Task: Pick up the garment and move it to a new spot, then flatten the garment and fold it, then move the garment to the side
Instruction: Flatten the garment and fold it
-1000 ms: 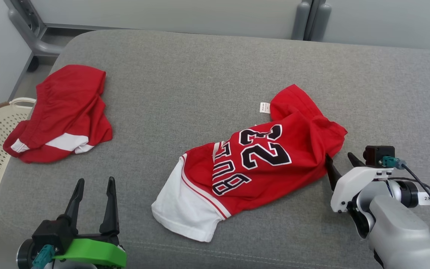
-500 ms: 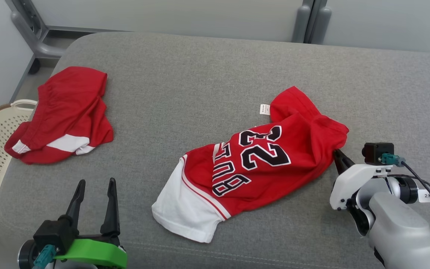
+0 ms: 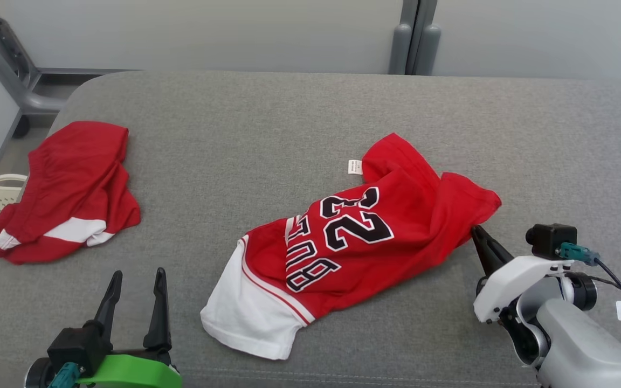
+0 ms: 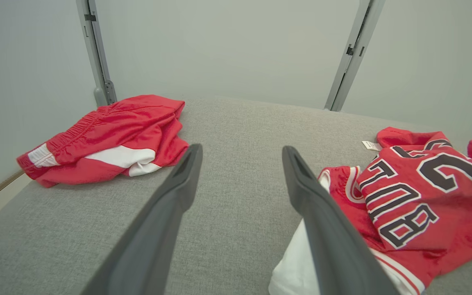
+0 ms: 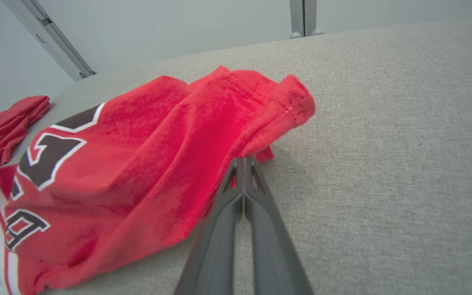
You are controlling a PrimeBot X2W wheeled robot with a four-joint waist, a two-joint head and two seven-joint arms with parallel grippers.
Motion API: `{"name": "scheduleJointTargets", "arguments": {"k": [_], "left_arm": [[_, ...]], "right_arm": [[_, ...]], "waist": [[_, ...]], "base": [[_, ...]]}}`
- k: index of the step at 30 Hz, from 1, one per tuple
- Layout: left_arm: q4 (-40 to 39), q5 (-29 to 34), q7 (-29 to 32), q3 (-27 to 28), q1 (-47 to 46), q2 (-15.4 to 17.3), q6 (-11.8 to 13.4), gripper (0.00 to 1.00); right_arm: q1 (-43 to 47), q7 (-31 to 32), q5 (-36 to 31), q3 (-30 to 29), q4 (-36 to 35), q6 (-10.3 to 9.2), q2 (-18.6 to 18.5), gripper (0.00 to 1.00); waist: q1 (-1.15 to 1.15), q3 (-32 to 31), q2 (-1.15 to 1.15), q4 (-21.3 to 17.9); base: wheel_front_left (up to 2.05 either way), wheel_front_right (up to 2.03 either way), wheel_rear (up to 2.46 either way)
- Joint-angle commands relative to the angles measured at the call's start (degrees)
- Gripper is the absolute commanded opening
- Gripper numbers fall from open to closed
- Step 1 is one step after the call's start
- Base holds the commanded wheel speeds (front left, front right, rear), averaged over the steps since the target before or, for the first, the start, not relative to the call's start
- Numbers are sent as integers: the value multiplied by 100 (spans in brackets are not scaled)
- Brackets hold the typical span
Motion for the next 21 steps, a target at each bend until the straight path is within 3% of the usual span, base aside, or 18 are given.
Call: {"name": "scheduleJointTargets", "arguments": {"k": [1, 12, 21], "left_arm": [[-9, -5, -20, 16, 88, 16, -11, 100], [-49, -1, -20, 81, 126, -39, -11, 100], [-33, 2, -21, 27, 6, -49, -11, 100]], "right_arm": [[162, 65, 104, 29, -169, -2, -97, 0], [1291, 1111, 734, -15, -1960, -2, -772, 0], [1751, 1827, 751, -107, -2045, 0, -640, 0]], "waist": [[0, -70, 0, -110], [0, -72, 0, -485], [0, -1, 0, -542]], "base": [[0, 0, 0], [0, 0, 0], [0, 0, 0]]}}
